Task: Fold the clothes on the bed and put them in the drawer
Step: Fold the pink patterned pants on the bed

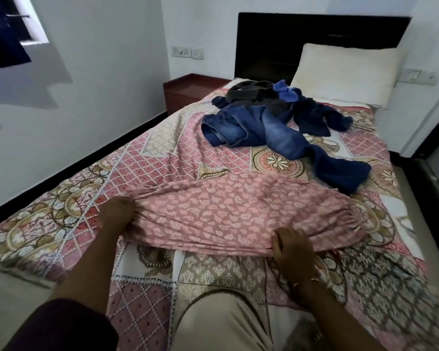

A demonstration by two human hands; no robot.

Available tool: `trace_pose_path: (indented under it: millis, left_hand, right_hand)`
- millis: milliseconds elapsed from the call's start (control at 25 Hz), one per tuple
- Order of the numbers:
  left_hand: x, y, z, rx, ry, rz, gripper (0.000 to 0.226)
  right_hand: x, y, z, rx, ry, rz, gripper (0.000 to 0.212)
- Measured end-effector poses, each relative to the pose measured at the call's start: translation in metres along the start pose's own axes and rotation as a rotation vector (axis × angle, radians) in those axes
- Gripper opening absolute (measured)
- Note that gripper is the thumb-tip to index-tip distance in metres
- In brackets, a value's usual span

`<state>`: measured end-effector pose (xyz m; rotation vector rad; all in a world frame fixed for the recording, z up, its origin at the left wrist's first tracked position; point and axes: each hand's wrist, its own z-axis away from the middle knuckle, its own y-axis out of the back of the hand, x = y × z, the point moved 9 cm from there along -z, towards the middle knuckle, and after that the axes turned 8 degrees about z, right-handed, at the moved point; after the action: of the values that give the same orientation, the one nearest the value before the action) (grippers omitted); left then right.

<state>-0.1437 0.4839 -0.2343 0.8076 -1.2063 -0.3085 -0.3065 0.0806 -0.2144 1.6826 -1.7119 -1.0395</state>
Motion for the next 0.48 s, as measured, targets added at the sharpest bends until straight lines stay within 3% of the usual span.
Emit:
trace_pose_path:
  millis: [120,240,360,480]
  left_hand:
    - [0.015,0.004,0.021,0.236,-0.039,-0.353,0.052]
    - [0.083,-0.02,0.054,0.229,-0.366,-0.3,0.049]
    - [0.171,-0.092,0.121,-0.183,-0.679,-0.037,0.033]
    - [0.225,-0.177,0.206,-0.63,-0.797,-0.105,0.046]
  right_hand:
    - [0.021,-0.012,0.007,-0.049,-0.03,0.033,0.029]
    - [0.045,-0.002,0.01,0.031,-0.231,-0.054,0.028]
    - [0.107,0.01,0.021,0.144,-0.704,-0.146,0.037]
    - [0.166,0.012,0.043,0.139,-1.218,-0.37,0.03]
